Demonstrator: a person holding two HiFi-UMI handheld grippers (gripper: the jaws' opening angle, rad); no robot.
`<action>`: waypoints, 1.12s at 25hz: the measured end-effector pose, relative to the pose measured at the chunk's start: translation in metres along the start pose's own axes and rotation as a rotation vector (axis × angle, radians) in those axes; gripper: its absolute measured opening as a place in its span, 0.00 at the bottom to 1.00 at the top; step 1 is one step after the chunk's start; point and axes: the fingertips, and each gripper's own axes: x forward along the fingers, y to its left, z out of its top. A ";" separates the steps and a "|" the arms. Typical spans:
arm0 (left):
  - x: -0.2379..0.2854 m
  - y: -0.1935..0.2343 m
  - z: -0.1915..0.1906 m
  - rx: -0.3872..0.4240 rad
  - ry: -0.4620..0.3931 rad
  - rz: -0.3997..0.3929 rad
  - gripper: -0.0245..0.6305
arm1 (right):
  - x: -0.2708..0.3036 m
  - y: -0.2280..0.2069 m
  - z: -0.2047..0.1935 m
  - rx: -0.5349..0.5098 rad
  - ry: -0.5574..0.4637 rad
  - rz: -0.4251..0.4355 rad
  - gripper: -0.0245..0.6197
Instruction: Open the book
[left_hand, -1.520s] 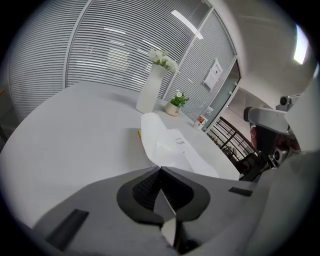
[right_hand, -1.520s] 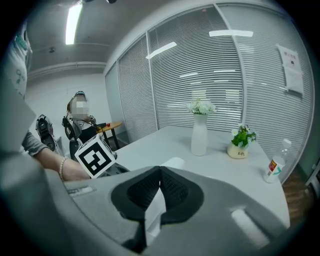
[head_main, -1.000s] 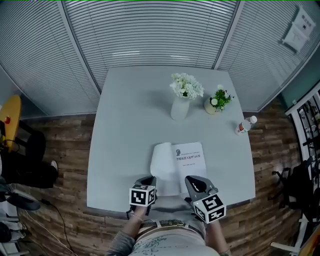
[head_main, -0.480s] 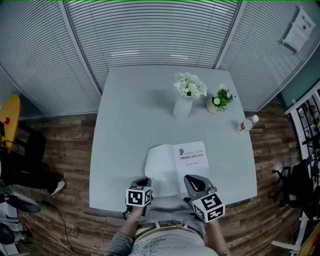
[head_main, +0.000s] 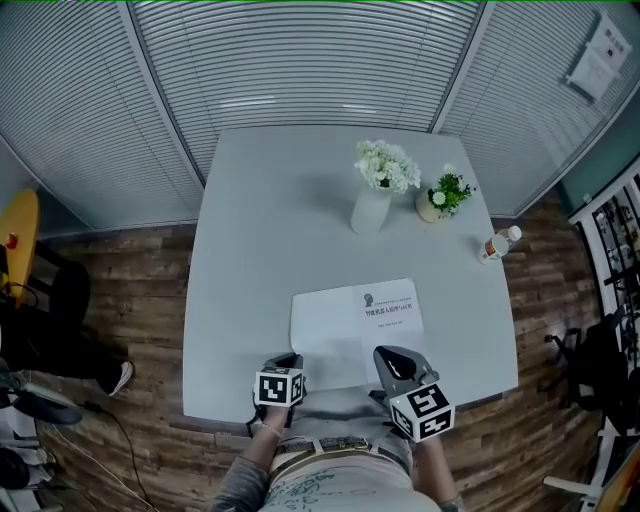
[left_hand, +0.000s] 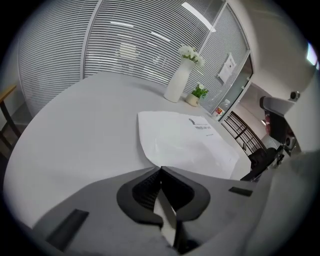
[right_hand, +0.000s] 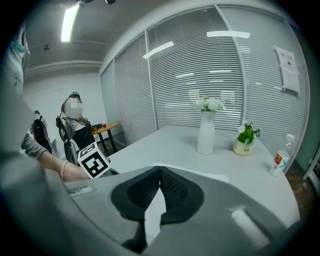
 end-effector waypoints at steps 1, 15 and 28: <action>0.001 0.001 -0.001 0.010 0.003 0.002 0.04 | 0.002 0.000 0.000 0.002 0.002 0.001 0.04; 0.010 0.002 -0.006 0.117 -0.013 0.008 0.05 | 0.017 0.002 0.014 -0.023 0.001 0.032 0.04; 0.010 0.001 -0.005 0.091 -0.050 0.075 0.07 | -0.009 -0.025 0.003 -0.007 -0.017 0.088 0.04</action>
